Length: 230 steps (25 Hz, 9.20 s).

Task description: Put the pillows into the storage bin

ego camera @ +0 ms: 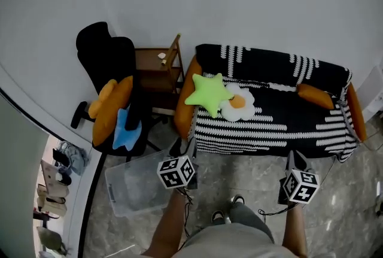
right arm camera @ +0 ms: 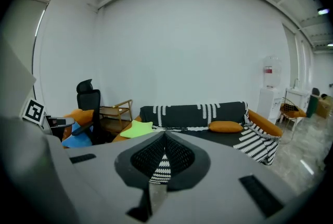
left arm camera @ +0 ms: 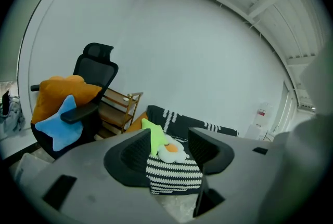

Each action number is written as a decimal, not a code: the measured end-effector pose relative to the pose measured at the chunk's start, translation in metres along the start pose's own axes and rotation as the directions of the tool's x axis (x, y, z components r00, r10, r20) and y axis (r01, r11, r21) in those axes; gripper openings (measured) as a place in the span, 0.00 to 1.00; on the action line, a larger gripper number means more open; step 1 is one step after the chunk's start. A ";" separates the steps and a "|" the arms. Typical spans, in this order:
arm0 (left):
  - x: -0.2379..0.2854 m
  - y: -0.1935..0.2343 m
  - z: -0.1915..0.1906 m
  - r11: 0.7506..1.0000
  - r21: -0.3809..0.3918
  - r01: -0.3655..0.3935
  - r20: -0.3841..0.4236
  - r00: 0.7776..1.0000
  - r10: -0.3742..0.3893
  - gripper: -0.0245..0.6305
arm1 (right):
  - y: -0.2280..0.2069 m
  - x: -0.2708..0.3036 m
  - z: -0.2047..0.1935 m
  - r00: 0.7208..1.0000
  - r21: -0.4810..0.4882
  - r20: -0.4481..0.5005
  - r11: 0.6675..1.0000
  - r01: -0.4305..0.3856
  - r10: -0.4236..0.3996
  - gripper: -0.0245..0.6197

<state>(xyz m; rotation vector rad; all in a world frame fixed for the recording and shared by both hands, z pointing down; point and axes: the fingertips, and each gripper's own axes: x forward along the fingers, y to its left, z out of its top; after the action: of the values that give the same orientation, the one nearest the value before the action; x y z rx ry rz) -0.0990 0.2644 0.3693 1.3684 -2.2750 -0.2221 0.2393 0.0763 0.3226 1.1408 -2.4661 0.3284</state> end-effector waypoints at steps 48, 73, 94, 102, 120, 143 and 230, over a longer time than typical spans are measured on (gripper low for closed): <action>0.302 0.072 0.091 0.956 0.036 -0.290 -0.085 0.953 0.292 0.38 | -0.015 0.472 0.143 0.935 -0.011 -0.224 0.959 -0.284 0.274 0.04; 0.409 0.181 -0.057 0.923 0.319 0.213 -0.609 0.793 0.027 0.37 | 0.080 0.542 0.051 0.854 -0.115 -0.473 0.946 -0.303 0.216 0.04; 0.443 0.226 -0.158 0.661 0.516 0.544 -0.755 0.654 0.051 0.34 | 0.096 0.558 -0.027 0.790 -0.133 -0.584 0.938 -0.320 0.187 0.04; 0.447 0.226 -0.164 0.678 0.495 0.543 -0.769 0.638 0.051 0.30 | 0.097 0.554 -0.030 0.789 -0.127 -0.584 0.939 -0.320 0.191 0.04; 0.449 0.185 -0.125 0.745 0.392 0.540 -0.815 0.579 0.009 0.14 | 0.082 0.530 0.009 0.846 -0.076 -0.495 0.960 -0.271 0.199 0.04; 0.475 0.054 -0.032 0.857 0.322 0.403 -0.749 0.662 -0.030 0.11 | 0.012 0.484 0.086 0.939 0.045 -0.309 0.989 -0.141 0.148 0.04; -0.090 0.386 -0.249 0.610 -0.265 -0.747 -0.558 0.635 0.535 0.11 | 0.528 0.320 -0.194 0.397 -0.274 -0.727 0.294 -0.916 0.560 0.04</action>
<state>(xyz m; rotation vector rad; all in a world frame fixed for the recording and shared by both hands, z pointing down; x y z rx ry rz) -0.2507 0.5564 0.7022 0.2117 -1.9864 -0.1847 -0.3036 0.2700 0.6167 -0.5303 -2.1091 -0.0273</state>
